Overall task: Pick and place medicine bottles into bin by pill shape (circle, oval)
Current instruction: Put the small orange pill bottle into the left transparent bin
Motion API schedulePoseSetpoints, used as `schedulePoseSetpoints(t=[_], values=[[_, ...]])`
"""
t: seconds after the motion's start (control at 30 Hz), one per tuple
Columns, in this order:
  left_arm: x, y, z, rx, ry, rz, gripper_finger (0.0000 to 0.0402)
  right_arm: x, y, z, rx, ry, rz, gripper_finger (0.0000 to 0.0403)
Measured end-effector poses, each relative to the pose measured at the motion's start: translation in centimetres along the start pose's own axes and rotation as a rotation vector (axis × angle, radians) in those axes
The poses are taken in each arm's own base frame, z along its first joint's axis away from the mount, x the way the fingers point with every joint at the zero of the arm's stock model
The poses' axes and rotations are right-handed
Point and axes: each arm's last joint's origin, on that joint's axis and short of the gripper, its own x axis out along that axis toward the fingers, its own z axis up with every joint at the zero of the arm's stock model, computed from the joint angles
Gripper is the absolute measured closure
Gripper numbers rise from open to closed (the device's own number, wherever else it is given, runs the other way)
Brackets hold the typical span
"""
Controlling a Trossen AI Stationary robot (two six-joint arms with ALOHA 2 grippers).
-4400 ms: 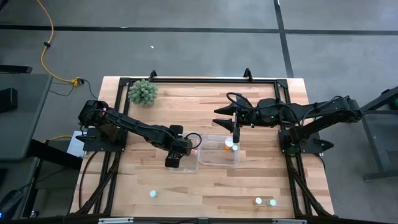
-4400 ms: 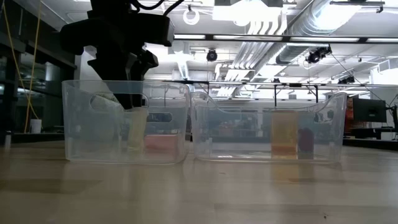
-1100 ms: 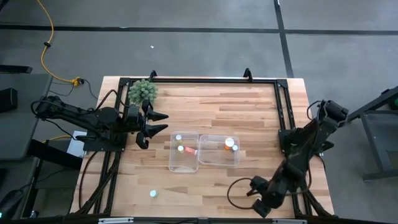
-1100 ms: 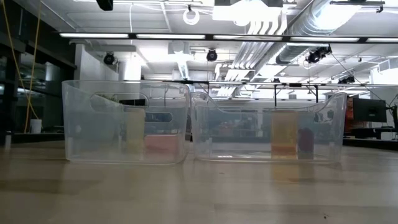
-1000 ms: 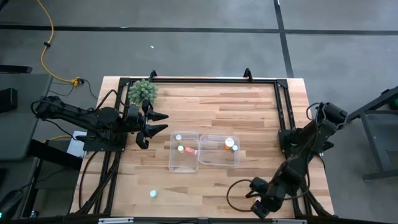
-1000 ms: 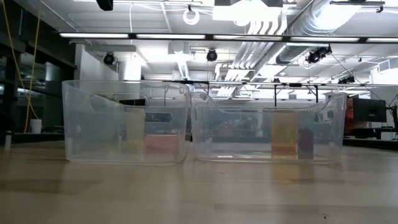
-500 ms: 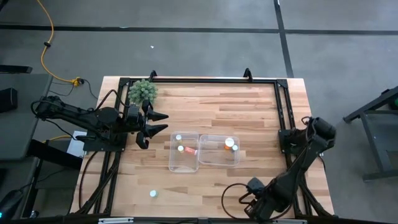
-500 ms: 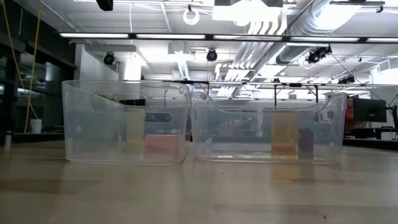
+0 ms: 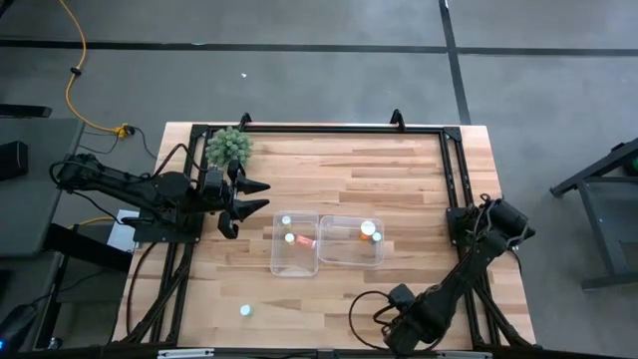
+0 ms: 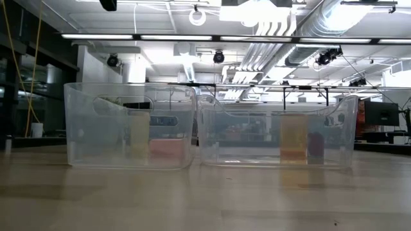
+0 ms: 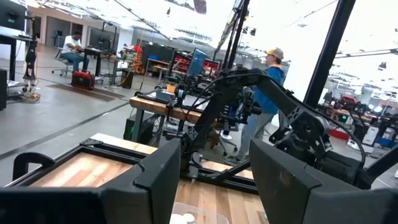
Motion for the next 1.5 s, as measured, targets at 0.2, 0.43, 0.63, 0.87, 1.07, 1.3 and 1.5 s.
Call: schedulePoseSetpoints(t=[0.2,0.43,0.63,0.87,1.07,1.3,1.5], values=[[0.0,0.0,0.0,0.000,0.000,0.000,0.0222,0.1,-0.2,0.3,-0.007,0.005,-0.037,0.0224],[0.0,0.0,0.0,0.000,0.000,0.000,0.0222,0.2,-0.3,0.1,-0.017,0.045,-0.050,0.0224],[0.0,0.0,0.0,0.000,0.000,0.000,0.0222,0.5,-0.1,0.1,-0.016,0.044,-0.052,0.0224],[0.0,0.0,0.0,0.000,0.000,0.000,0.0222,1.4,0.4,0.4,-0.029,0.008,-0.041,0.0224],[0.0,0.0,0.0,0.000,0.000,0.000,0.0222,1.3,0.3,0.6,-0.010,0.005,-0.064,0.0224],[0.0,0.0,0.0,0.000,0.000,0.000,0.0222,1.7,0.5,0.5,-0.019,0.042,-0.063,0.0224],[0.0,0.0,0.0,0.000,0.000,0.000,0.0222,3.2,0.4,0.7,-0.001,0.073,-0.043,0.0224]])
